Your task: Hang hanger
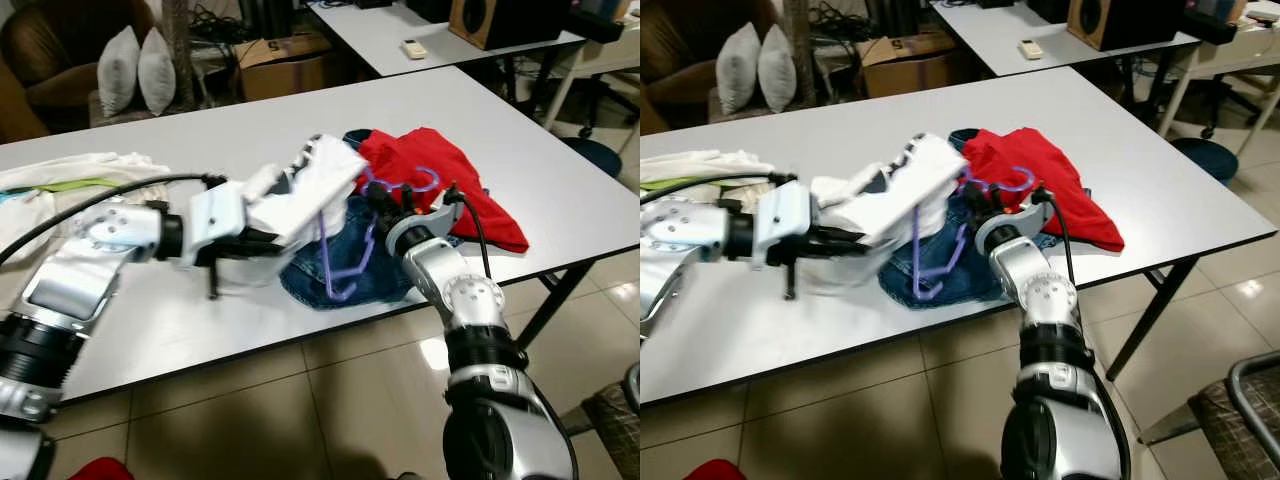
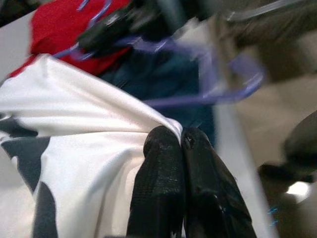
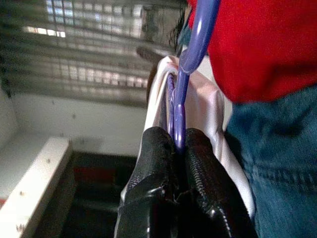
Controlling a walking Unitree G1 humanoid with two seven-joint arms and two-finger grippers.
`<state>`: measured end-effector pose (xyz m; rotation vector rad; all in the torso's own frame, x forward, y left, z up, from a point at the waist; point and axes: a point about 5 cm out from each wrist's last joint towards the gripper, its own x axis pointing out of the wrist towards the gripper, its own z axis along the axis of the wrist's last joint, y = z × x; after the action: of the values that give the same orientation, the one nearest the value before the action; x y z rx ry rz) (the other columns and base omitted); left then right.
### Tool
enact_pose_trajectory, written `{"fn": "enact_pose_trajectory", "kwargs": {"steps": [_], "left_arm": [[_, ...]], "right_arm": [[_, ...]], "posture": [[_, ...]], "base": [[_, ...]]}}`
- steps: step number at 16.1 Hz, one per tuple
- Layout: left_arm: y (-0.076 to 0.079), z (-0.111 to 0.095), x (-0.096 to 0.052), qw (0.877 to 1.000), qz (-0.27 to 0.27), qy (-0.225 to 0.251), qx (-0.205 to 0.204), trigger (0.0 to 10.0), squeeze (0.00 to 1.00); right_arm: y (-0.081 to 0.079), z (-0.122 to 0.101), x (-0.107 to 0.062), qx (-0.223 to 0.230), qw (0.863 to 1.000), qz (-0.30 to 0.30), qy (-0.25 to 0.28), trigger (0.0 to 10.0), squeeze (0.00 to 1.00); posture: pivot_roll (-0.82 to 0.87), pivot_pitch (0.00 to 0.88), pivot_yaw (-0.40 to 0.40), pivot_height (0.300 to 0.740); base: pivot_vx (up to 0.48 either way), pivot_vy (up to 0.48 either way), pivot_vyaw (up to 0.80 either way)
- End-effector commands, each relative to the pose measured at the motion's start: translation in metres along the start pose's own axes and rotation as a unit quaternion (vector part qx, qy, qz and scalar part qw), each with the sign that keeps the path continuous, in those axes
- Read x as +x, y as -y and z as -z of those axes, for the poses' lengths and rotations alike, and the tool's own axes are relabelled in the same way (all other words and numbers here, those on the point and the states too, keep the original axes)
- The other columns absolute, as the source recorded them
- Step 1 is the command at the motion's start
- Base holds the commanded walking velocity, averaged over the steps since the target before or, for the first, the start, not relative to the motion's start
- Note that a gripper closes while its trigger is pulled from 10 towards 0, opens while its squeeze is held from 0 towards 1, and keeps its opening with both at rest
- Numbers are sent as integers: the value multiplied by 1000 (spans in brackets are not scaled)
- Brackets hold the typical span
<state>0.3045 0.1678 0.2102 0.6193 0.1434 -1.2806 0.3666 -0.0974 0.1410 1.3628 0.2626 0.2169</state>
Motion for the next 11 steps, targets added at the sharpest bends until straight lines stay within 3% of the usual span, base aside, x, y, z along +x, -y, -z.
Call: {"fn": "enact_pose_trajectory", "kwargs": {"steps": [1,4,6,9,11], "left_arm": [[4,-5,1,999,29,13,-8,0,0],[12,-17,15,993,81,59,-58,0,0],[20,-16,20,988,117,49,-82,0,0],[16,-1,19,993,85,2,-81,0,0],[16,-17,15,988,93,61,-107,0,0]], "right_arm": [[-34,34,15,62,997,-43,-3,10000,0],[-40,37,23,75,996,-33,24,10000,0],[-50,41,28,93,994,-48,25,10000,0],[-62,46,31,118,990,-74,17,10000,0],[-59,46,33,88,994,-61,19,10000,0]], "posture": [[-50,0,118,740],[-52,0,127,740],[-51,0,128,740],[-50,0,124,740],[-46,0,117,740]], "base": [[0,0,0],[0,0,0],[0,0,0],[0,0,0],[0,0,0]]}}
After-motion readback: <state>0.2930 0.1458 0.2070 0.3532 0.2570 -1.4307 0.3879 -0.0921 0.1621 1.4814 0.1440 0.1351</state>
